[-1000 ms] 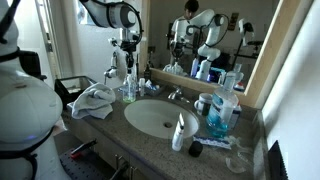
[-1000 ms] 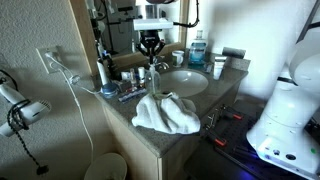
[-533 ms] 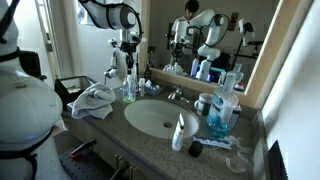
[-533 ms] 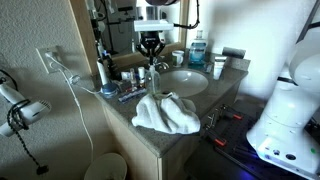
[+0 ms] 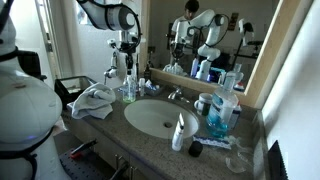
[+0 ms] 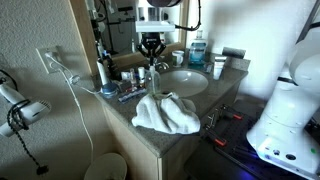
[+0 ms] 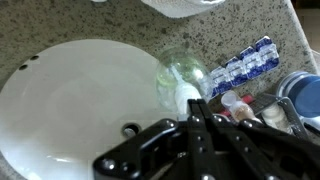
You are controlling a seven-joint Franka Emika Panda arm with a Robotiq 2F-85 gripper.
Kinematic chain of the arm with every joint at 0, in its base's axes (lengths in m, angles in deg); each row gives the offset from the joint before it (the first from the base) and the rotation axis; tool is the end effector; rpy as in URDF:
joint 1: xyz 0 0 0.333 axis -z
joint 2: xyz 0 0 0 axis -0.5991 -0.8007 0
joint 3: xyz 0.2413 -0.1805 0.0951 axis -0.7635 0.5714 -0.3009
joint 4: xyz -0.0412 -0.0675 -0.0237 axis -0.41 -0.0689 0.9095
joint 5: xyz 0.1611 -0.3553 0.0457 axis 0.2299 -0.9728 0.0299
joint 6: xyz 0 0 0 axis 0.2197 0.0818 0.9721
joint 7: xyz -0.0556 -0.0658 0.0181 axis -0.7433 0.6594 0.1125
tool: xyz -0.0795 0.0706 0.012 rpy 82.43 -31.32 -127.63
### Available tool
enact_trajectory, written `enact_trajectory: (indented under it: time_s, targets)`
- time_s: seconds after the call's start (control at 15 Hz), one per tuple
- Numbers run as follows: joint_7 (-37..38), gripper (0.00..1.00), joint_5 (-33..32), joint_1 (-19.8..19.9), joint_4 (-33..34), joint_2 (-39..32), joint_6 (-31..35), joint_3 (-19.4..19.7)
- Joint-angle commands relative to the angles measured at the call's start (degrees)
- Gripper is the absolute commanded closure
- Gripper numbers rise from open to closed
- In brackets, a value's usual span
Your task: Press the top of the liquid soap bottle
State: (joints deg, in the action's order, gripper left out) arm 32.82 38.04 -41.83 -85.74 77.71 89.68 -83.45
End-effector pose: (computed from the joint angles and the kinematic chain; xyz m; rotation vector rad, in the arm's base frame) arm 0.4943 0.1428 0.4136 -2.9689 0.9789 -0.0780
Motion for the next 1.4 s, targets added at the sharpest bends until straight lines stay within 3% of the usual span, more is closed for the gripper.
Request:
enact_trajectory:
  time_s: [0.0,1.33]
  targets:
    - [2.3,0.95,0.9,-0.6,-6.5,-2.5,3.4,0.4]
    - [1.5,0.95,0.8,-0.4,-0.7,-1.5,-0.2,1.1]
